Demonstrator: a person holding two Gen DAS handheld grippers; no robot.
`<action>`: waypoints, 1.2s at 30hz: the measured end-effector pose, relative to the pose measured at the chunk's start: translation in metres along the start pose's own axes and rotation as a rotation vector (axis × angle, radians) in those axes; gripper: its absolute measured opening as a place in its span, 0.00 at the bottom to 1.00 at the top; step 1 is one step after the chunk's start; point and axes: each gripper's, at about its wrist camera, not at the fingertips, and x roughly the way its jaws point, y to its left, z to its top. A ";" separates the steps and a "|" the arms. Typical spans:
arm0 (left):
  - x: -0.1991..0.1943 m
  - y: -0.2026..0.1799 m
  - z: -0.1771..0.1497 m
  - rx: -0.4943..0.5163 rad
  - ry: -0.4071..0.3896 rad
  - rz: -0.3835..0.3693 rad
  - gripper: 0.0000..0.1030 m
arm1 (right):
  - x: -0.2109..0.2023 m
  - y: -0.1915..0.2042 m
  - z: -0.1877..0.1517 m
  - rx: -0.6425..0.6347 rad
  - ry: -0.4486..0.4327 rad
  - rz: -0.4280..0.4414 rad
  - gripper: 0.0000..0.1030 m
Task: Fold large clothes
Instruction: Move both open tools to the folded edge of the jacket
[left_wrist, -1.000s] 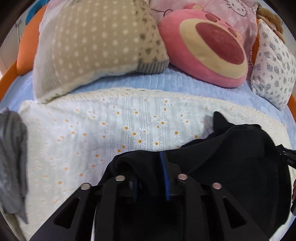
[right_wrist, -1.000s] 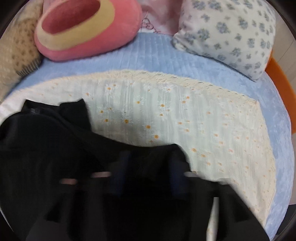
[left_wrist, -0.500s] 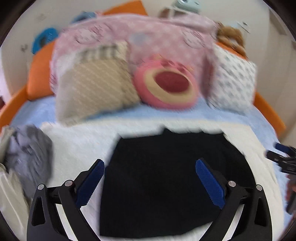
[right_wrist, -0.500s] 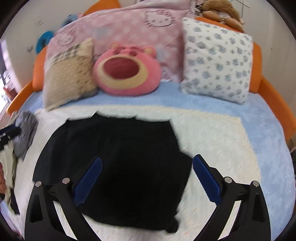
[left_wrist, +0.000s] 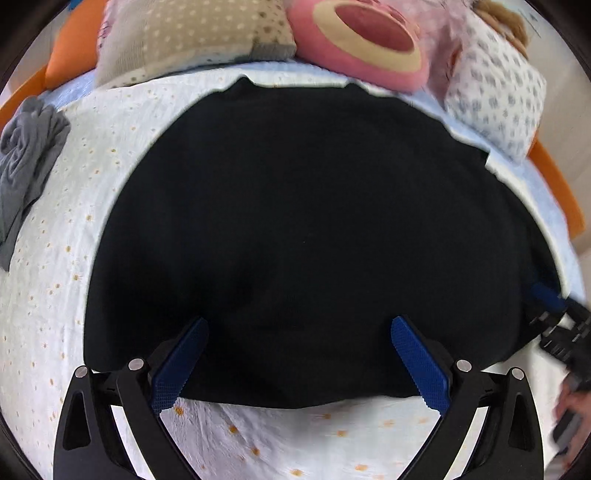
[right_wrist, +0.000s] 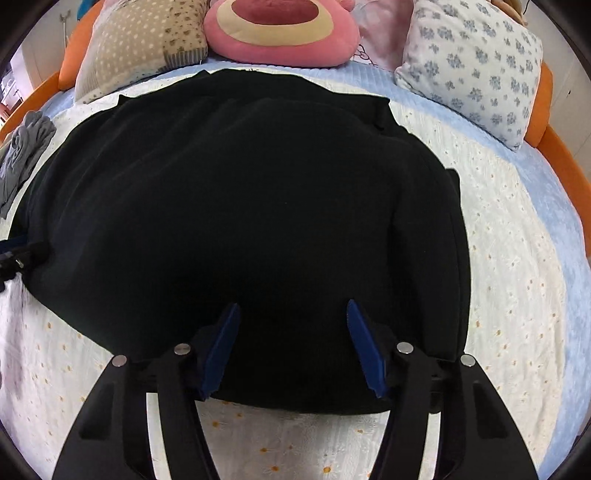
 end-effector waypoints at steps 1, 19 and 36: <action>-0.001 -0.004 -0.002 0.030 -0.013 0.026 0.97 | -0.004 0.001 0.000 -0.004 -0.006 -0.008 0.57; -0.008 0.010 -0.011 0.008 0.022 0.031 0.97 | -0.013 -0.074 -0.045 0.060 -0.051 -0.039 0.57; -0.022 0.116 -0.048 -0.668 -0.020 -0.597 0.97 | -0.011 -0.069 -0.056 0.053 -0.130 -0.057 0.59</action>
